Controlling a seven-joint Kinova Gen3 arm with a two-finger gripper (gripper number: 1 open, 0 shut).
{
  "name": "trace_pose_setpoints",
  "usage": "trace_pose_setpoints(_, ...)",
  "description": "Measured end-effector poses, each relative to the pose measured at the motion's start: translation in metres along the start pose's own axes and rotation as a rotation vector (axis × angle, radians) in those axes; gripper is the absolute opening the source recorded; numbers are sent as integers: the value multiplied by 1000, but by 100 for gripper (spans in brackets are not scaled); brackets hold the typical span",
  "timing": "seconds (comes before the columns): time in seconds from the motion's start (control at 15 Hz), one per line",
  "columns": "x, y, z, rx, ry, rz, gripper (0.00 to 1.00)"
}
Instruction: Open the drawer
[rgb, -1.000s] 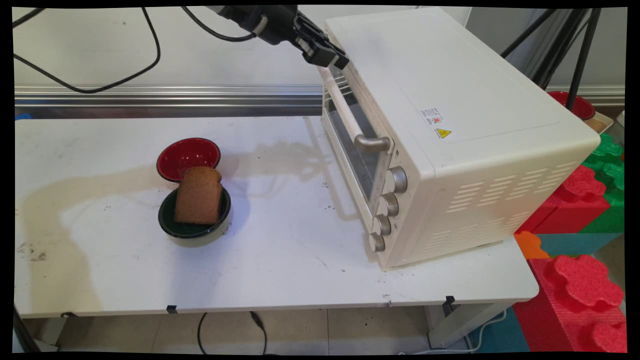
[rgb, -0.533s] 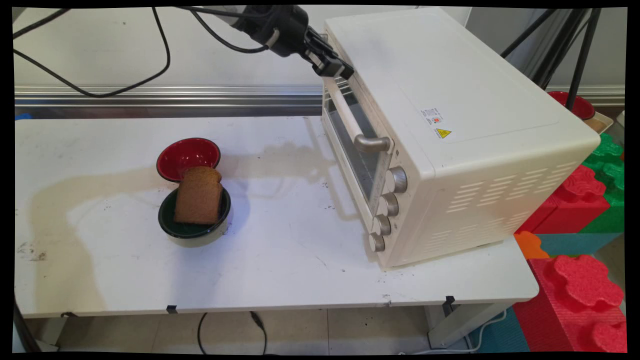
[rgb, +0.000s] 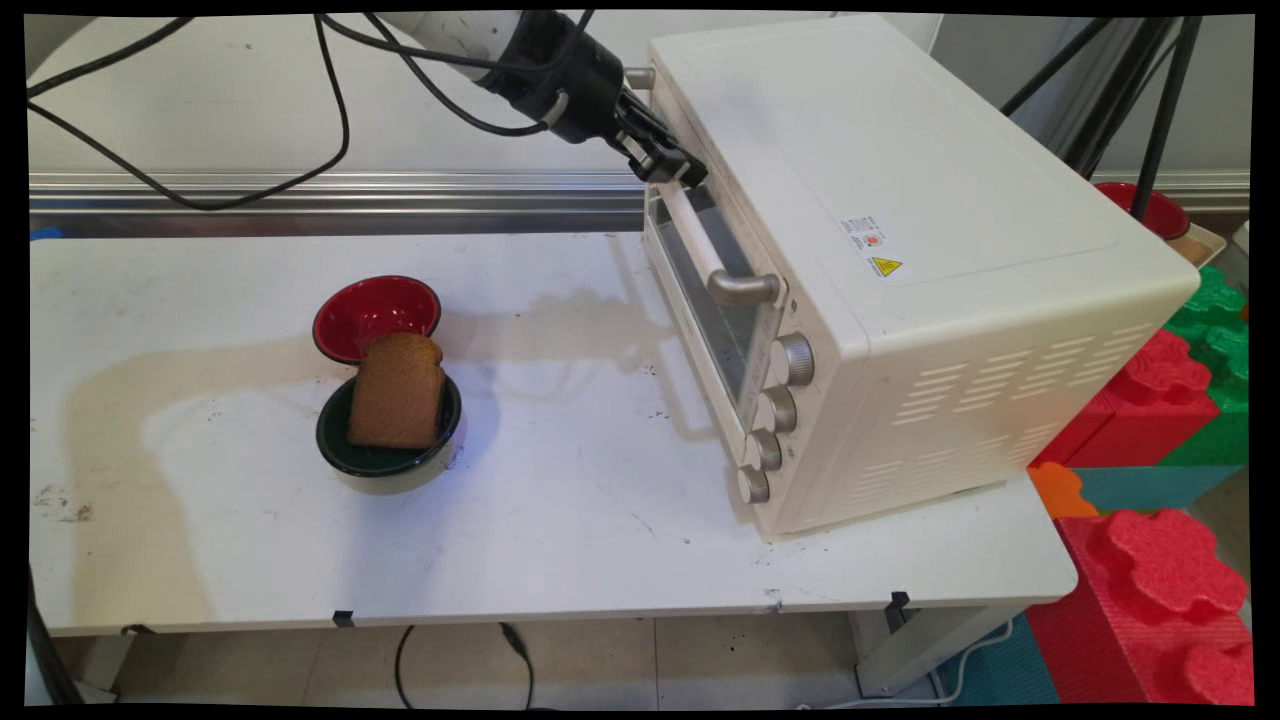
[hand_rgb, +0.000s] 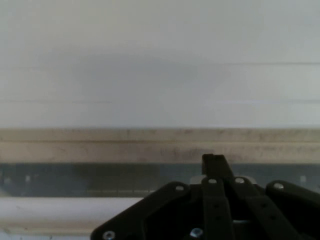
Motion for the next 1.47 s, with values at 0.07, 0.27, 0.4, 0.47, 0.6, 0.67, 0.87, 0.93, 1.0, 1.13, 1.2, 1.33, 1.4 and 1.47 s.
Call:
trace_pose_setpoints(0.07,-2,0,0,0,-4,-2,0)
trace_pose_setpoints(0.27,-11,0,-3,4,-16,-9,0)
trace_pose_setpoints(0.4,-18,-1,-8,6,-22,-10,0)
trace_pose_setpoints(0.47,-22,-1,-11,7,-25,-11,0)
trace_pose_setpoints(0.6,-31,-1,-18,9,-32,-14,0)
trace_pose_setpoints(0.67,-34,-1,-20,9,-34,-14,0)
trace_pose_setpoints(0.87,-46,-1,-27,8,-48,-17,0)
trace_pose_setpoints(0.93,-50,-1,-30,10,-52,-20,0)
trace_pose_setpoints(1.0,-56,-1,-32,10,-58,-22,0)
trace_pose_setpoints(1.13,-68,-1,-38,12,-69,-29,0)
trace_pose_setpoints(1.2,-74,-1,-40,11,-76,-31,0)
trace_pose_setpoints(1.33,-89,0,-45,11,-93,-36,0)
trace_pose_setpoints(1.4,-95,0,-47,11,-100,-37,0)
trace_pose_setpoints(1.47,-103,1,-48,9,-108,-38,0)
